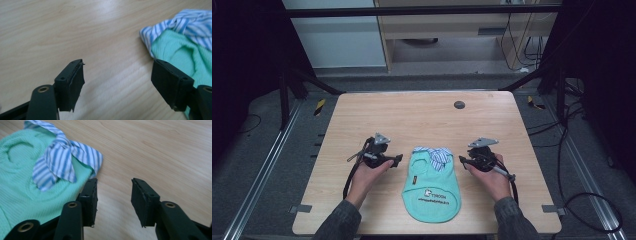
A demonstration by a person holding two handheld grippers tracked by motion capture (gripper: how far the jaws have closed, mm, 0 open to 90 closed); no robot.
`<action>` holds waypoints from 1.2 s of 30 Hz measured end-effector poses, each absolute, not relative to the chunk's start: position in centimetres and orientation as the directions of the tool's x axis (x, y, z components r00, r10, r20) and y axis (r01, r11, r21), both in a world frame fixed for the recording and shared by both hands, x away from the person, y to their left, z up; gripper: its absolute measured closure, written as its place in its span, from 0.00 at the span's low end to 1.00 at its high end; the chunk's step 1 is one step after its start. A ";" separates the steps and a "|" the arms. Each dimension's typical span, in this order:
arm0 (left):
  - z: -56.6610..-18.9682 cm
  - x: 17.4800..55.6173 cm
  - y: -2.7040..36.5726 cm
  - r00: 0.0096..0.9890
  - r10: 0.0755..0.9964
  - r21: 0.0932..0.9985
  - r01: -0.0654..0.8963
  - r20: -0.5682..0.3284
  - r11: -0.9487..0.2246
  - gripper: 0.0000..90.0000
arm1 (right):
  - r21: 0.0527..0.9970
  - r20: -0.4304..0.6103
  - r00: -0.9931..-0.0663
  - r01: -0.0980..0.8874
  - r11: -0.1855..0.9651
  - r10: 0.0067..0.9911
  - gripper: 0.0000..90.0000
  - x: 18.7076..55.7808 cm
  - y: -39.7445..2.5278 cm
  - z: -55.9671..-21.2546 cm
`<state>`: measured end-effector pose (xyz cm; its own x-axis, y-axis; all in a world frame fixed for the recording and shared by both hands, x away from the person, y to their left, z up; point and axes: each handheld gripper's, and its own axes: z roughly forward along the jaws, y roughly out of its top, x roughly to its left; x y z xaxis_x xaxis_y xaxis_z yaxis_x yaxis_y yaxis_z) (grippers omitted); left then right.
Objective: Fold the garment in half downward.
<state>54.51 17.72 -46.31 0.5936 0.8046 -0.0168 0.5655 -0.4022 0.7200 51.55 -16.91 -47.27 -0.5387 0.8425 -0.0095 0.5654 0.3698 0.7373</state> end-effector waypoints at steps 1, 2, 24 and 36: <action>-46.1 55.0 17.5 0.601 0.799 0.714 0.564 -0.011 -0.414 0.34 | 0.737 -0.006 -0.547 0.563 0.373 0.837 0.71 52.0 -16.6 -47.2; -45.9 55.4 17.3 0.598 0.801 0.712 0.570 -0.017 -0.410 0.35 | 0.738 0.003 -0.557 0.562 0.374 0.830 0.72 52.4 -16.4 -47.1; -47.2 59.0 11.6 0.662 0.747 0.614 0.614 -0.058 -0.496 0.54 | 0.655 0.095 -0.560 0.658 0.371 0.823 0.78 57.6 -13.1 -47.5; -48.1 58.9 11.5 0.670 0.740 0.590 0.624 -0.065 -0.513 0.55 | 0.623 0.095 -0.582 0.668 0.407 0.808 0.66 57.6 -12.1 -48.7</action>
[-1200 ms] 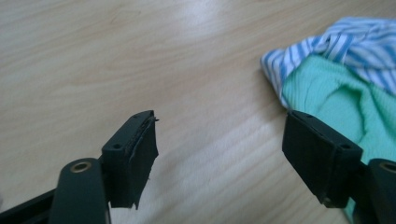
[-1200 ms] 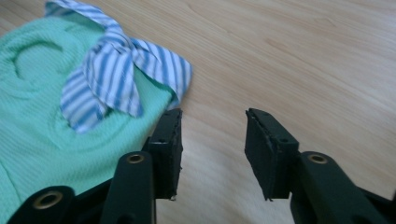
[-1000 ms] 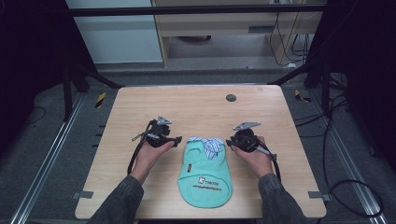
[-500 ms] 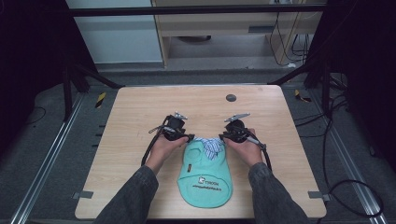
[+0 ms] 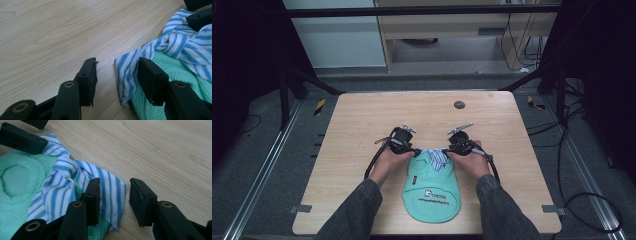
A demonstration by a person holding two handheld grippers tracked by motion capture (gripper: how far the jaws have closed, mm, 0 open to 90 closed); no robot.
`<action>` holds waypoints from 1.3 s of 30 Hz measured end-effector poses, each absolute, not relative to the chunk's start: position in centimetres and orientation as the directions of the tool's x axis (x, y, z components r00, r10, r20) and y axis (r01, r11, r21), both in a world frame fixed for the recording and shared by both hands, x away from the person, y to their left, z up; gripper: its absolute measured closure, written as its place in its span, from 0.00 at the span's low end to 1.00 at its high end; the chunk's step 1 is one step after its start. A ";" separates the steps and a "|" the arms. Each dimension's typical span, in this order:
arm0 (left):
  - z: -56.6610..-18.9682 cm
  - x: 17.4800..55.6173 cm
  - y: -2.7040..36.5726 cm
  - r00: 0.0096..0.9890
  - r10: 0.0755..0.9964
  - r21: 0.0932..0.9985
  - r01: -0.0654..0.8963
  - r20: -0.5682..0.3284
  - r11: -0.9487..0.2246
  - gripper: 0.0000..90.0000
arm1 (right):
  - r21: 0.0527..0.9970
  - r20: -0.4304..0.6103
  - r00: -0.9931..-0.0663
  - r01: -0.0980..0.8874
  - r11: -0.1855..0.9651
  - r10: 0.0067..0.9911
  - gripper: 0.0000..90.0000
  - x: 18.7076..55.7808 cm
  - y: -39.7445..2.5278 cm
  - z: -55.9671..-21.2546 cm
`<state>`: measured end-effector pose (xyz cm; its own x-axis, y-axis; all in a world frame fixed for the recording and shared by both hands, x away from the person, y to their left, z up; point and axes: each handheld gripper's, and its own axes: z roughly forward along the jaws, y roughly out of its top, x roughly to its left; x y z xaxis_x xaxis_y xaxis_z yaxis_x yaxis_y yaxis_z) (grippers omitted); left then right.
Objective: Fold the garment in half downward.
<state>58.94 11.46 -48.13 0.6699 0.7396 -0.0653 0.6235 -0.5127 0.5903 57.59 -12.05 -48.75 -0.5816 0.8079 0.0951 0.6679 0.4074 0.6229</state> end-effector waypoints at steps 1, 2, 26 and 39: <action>-48.2 58.9 11.5 0.673 0.737 0.586 0.624 -0.065 -0.517 0.55 | 0.624 0.101 -0.577 0.671 0.400 0.810 0.66 57.6 -12.0 -48.8; -48.3 58.9 11.5 0.672 0.737 0.589 0.623 -0.067 -0.515 0.55 | 0.627 0.105 -0.577 0.671 0.396 0.810 0.66 57.6 -12.1 -48.8; -47.2 58.0 11.4 0.764 0.643 0.613 0.533 -0.052 -0.583 0.96 | 0.628 0.040 -0.679 0.588 0.510 0.733 0.93 56.4 -11.5 -47.3; -45.2 57.4 11.8 0.791 0.611 0.643 0.481 -0.027 -0.595 0.96 | 0.648 -0.019 -0.731 0.510 0.565 0.682 0.93 55.6 -11.7 -44.9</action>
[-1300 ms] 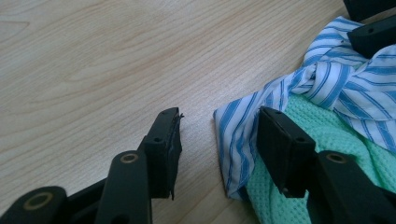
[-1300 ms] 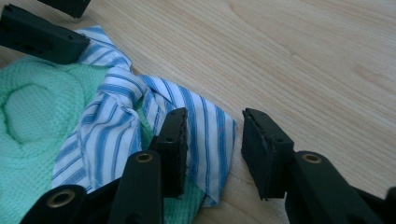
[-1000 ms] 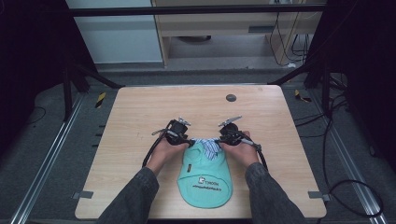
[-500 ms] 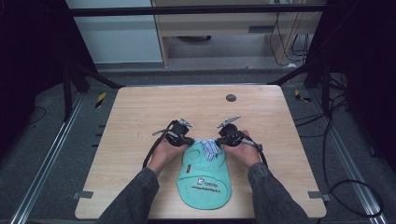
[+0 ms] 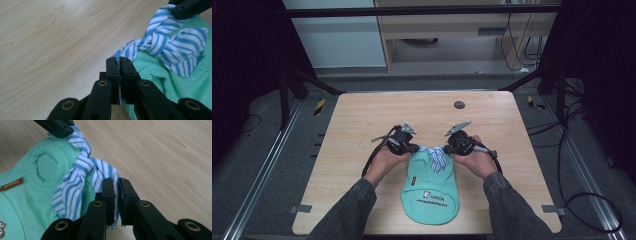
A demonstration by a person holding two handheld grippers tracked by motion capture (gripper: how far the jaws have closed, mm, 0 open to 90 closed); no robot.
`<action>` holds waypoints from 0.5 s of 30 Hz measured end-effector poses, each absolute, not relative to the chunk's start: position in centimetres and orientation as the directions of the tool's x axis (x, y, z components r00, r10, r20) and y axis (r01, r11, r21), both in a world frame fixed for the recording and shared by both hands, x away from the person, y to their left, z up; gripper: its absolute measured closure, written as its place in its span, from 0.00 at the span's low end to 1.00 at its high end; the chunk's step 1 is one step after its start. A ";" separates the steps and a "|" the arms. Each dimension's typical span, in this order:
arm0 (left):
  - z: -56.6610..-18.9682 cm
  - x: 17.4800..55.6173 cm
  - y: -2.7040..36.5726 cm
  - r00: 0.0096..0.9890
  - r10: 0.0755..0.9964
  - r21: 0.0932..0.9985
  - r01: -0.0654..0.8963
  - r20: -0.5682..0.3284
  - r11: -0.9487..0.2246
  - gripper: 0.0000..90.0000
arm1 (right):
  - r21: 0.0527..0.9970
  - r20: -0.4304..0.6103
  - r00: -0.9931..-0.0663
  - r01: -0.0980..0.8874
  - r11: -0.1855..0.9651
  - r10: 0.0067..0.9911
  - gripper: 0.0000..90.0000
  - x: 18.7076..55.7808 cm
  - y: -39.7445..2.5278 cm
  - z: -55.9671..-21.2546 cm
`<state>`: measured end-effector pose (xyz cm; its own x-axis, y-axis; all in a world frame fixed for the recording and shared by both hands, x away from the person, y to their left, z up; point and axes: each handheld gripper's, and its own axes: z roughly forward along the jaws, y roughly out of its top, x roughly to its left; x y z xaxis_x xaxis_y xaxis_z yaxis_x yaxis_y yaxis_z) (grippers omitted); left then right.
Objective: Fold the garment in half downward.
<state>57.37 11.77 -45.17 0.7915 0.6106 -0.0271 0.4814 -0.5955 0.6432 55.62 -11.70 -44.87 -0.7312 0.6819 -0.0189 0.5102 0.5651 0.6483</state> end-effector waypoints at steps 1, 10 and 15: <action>-45.0 57.3 11.8 0.793 0.609 0.645 0.479 -0.027 -0.596 0.96 | 0.650 -0.021 -0.732 0.508 0.566 0.681 0.93 55.6 -11.7 -44.7; -43.6 57.1 11.6 0.806 0.592 0.652 0.450 -0.002 -0.611 0.96 | 0.660 -0.043 -0.750 0.474 0.582 0.660 0.93 55.1 -12.0 -43.4; -42.8 57.1 11.5 0.809 0.588 0.662 0.440 0.001 -0.607 0.96 | 0.671 -0.056 -0.755 0.456 0.584 0.653 0.93 55.0 -12.2 -42.5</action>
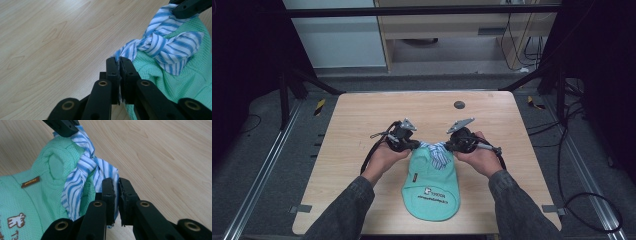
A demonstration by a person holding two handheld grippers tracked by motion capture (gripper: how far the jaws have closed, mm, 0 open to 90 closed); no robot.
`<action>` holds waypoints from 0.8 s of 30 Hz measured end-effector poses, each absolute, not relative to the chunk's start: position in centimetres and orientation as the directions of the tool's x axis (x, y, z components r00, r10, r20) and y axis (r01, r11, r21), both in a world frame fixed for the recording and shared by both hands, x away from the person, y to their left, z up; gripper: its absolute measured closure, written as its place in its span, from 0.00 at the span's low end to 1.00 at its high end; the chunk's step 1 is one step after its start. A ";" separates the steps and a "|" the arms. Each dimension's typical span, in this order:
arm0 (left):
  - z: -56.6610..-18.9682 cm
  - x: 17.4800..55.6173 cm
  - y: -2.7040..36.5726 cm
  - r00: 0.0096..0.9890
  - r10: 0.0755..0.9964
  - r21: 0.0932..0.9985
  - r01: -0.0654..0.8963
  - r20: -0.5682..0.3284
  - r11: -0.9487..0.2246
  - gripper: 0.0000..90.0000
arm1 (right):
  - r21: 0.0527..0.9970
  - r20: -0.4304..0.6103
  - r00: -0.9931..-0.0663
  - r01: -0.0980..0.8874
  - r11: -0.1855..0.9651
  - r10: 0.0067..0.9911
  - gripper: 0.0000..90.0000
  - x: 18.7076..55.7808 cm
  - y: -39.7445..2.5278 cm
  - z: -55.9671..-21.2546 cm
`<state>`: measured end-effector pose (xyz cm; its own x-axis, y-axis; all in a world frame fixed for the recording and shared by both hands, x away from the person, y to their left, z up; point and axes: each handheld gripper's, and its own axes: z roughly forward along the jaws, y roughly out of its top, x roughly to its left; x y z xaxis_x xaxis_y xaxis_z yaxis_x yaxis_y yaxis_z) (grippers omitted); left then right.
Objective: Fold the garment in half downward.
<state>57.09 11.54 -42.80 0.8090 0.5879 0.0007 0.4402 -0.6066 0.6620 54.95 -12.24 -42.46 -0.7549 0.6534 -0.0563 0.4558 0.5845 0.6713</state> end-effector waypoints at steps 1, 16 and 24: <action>-42.6 57.1 11.5 0.810 0.586 0.664 0.435 0.006 -0.609 0.96 | 0.672 -0.057 -0.757 0.452 0.586 0.650 0.93 54.9 -12.3 -42.3; -40.6 57.5 11.6 0.817 0.574 0.669 0.401 0.048 -0.626 0.96 | 0.687 -0.085 -0.765 0.419 0.594 0.638 0.93 55.2 -12.4 -40.5; -39.8 57.6 11.7 0.821 0.568 0.673 0.390 0.056 -0.629 0.96 | 0.687 -0.107 -0.773 0.397 0.609 0.625 0.93 55.3 -12.2 -39.5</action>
